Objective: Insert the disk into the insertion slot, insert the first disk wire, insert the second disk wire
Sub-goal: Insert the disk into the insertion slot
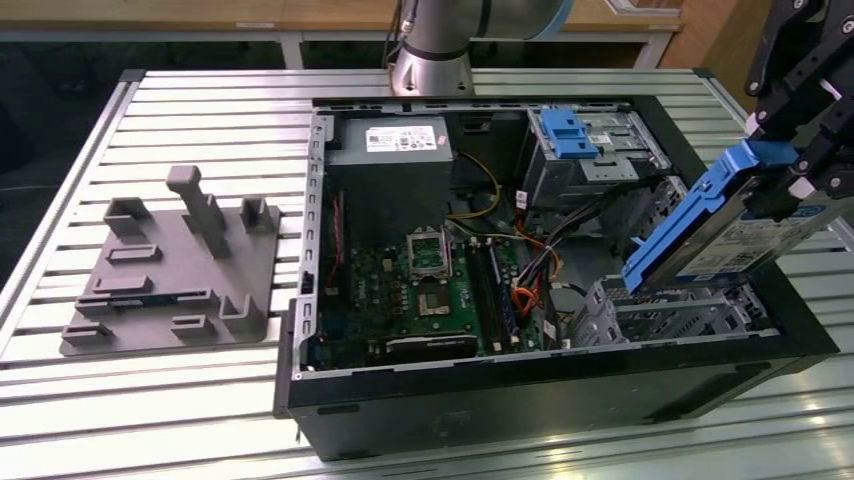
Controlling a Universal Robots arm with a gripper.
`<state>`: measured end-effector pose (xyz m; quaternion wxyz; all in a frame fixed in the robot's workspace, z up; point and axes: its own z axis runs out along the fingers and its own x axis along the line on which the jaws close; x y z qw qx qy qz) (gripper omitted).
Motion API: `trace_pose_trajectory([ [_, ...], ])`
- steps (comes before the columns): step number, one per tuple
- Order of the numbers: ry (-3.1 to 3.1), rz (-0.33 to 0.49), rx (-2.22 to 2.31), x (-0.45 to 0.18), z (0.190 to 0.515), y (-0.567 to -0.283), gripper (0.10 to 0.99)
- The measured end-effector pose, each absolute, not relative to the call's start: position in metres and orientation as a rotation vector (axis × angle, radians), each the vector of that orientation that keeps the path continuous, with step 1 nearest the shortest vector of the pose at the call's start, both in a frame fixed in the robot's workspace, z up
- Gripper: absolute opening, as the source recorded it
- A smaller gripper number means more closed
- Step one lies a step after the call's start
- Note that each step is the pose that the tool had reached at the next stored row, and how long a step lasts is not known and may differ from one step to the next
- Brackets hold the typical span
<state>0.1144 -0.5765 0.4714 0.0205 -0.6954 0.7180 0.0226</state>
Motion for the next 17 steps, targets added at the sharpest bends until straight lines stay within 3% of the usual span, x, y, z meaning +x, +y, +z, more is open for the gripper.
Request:
trace_pose_trajectory([
  [17,2.228,0.072,-2.157,0.1147,0.464,-0.5742,0.365],
])
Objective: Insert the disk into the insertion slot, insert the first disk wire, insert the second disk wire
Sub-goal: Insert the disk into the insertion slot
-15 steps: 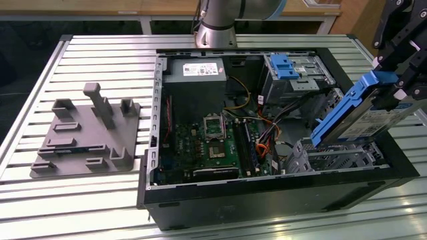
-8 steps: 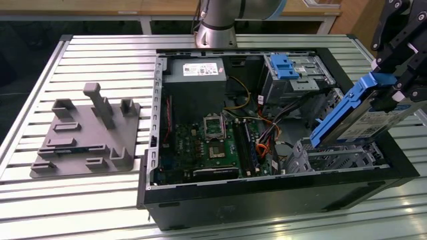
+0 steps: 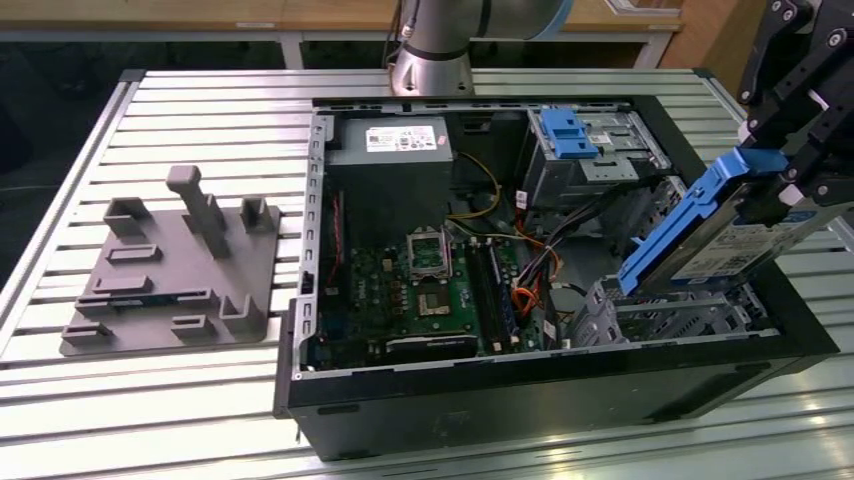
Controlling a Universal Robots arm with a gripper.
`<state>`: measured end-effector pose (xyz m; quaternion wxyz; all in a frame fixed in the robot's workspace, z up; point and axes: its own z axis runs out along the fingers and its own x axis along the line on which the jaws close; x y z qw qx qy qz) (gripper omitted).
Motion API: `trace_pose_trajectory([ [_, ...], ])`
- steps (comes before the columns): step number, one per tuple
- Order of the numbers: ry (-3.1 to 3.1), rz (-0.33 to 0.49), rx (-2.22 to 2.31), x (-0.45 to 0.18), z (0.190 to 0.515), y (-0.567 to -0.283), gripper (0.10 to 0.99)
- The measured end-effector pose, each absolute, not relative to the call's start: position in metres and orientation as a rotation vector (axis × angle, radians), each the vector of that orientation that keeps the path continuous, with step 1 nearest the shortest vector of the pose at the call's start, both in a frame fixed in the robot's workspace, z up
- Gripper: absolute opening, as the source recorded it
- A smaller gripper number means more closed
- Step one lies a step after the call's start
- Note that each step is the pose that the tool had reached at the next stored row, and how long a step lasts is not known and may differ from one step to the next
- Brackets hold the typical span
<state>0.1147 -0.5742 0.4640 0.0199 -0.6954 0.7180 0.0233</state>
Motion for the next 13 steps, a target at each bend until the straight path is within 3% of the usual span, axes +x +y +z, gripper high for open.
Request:
trace_pose_trajectory([
  [13,2.228,0.073,-2.157,0.1147,0.4587,-0.5682,0.365],
])
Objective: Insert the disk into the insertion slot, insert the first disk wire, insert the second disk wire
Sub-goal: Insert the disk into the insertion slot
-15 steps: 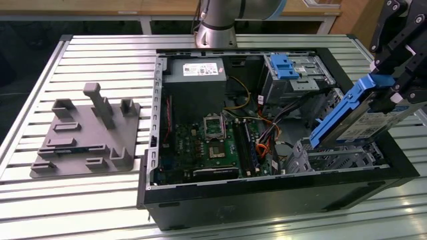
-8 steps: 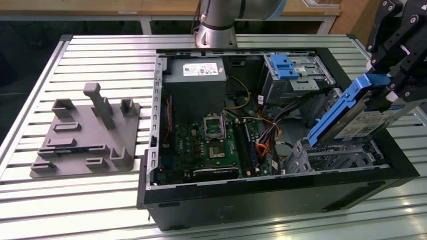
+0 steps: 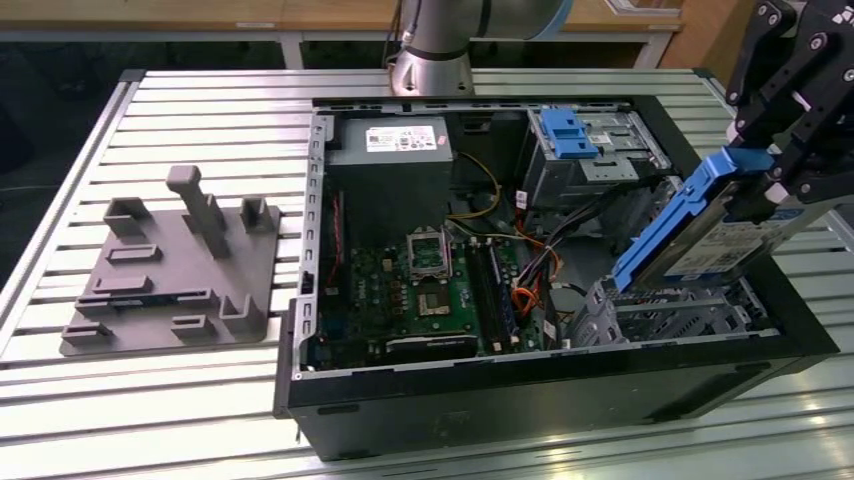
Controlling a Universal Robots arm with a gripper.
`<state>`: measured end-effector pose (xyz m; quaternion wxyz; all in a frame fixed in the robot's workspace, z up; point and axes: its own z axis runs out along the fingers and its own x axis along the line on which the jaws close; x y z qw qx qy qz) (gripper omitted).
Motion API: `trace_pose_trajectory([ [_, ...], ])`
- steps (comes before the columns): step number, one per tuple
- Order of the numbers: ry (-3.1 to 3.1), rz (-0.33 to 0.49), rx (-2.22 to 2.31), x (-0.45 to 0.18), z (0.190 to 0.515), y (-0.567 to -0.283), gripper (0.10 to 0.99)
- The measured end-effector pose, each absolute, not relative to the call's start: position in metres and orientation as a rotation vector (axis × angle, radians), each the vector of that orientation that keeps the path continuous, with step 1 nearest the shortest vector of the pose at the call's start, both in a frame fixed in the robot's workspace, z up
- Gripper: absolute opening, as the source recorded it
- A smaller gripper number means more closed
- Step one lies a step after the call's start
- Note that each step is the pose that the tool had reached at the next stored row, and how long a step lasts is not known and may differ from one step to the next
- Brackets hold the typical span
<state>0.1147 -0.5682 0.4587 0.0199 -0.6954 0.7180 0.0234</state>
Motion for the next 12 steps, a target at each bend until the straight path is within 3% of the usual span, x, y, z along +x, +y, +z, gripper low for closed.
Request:
trace_pose_trajectory([
  [12,2.212,0.073,-2.174,0.1147,0.4539,-0.5678,0.365],
])
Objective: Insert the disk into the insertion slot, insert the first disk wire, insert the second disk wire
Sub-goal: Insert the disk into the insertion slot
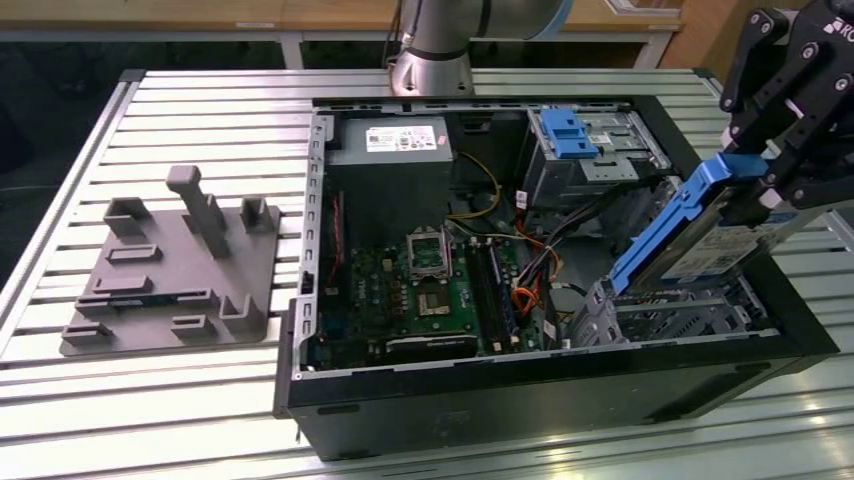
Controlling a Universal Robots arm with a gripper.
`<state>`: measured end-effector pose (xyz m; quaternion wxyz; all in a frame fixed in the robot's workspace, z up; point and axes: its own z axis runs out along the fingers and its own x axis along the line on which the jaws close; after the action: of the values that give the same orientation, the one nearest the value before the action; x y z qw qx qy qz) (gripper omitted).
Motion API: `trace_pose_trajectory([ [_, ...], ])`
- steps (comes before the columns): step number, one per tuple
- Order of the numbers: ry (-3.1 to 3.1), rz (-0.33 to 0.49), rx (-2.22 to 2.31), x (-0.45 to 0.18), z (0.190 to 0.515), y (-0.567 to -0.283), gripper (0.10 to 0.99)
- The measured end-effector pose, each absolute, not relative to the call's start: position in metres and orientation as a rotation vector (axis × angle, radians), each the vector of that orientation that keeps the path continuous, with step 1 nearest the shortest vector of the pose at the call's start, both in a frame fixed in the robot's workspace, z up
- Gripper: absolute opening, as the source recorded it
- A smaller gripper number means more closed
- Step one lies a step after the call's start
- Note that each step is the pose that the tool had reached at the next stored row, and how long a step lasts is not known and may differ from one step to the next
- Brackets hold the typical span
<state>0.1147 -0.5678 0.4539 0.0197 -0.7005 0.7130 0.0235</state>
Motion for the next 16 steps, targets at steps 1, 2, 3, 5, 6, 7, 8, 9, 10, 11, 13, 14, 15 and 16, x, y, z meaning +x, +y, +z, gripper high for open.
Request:
trace_pose_trajectory([
  [1,2.21,0.073,-2.175,0.1147,0.4535,-0.5677,0.365],
  [2,2.209,0.073,-2.177,0.1147,0.4532,-0.5676,0.365],
  [3,2.208,0.073,-2.179,0.1147,0.4528,-0.5676,0.365],
  [5,2.206,0.073,-2.18,0.1147,0.4522,-0.5676,0.365],
  [6,2.206,0.074,-2.181,0.1147,0.4518,-0.5676,0.365],
  [7,2.206,0.074,-2.182,0.1147,0.4515,-0.5676,0.365],
  [8,2.206,0.074,-2.182,0.1147,0.4511,-0.5676,0.365],
  [9,2.206,0.075,-2.182,0.1147,0.4507,-0.5676,0.365],
  [10,2.206,0.075,-2.182,0.1147,0.4503,-0.5676,0.365],
  [11,2.206,0.075,-2.182,0.1147,0.45,-0.5676,0.365],
  [13,2.206,0.075,-2.182,0.1147,0.4494,-0.5676,0.365],
  [14,2.206,0.075,-2.182,0.1147,0.449,-0.5676,0.365],
  [15,2.206,0.075,-2.182,0.1148,0.4487,-0.5676,0.365],
  [16,2.206,0.075,-2.182,0.1148,0.4484,-0.5676,0.365],
])
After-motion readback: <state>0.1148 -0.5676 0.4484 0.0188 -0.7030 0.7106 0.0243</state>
